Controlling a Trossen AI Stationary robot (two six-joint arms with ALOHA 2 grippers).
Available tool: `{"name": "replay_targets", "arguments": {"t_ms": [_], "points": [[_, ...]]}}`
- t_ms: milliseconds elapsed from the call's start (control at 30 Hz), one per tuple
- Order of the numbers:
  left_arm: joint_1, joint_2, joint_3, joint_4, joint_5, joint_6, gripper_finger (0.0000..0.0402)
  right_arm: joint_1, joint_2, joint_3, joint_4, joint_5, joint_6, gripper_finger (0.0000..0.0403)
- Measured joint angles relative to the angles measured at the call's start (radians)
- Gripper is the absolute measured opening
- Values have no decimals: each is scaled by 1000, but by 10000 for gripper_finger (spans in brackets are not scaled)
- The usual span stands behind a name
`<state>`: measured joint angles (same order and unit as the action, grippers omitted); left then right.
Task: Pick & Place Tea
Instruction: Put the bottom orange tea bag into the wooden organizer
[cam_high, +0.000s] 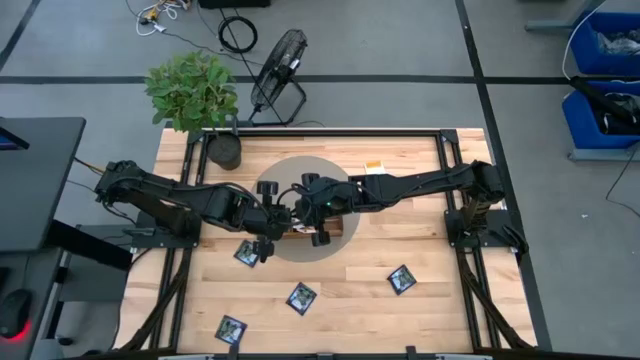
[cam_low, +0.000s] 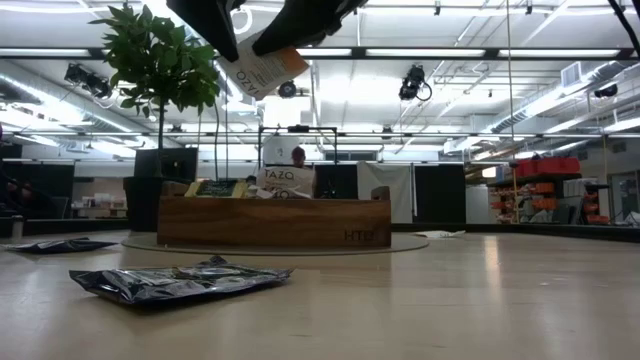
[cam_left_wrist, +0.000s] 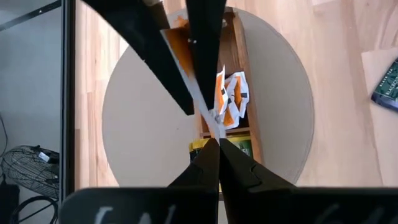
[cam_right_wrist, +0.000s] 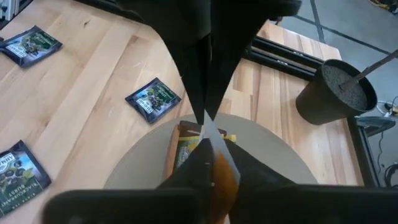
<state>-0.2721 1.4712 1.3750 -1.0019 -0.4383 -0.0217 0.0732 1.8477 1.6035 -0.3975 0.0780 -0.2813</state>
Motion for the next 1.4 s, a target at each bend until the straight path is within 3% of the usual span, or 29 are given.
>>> {"name": "replay_targets", "arguments": {"t_ms": [567,700,900,1100,1233,1400], "points": [[-1,1,0,-27,-81,-58,79,9,-69,0,-130,114,0,11],[-21,-16,-1,-71,-169,-115,91,9,-110,-19,-163,158,32,11],[-96,-62,-1,-98,-380,-203,92,9,-200,-129,-152,237,84,11],[-177,-101,-31,-51,-579,-261,86,36,-371,-323,60,307,136,11],[-221,-106,-48,20,-725,-260,85,58,-483,-490,409,260,145,11],[-275,-107,-107,163,-987,-264,85,82,-529,-663,815,194,100,11]]}}
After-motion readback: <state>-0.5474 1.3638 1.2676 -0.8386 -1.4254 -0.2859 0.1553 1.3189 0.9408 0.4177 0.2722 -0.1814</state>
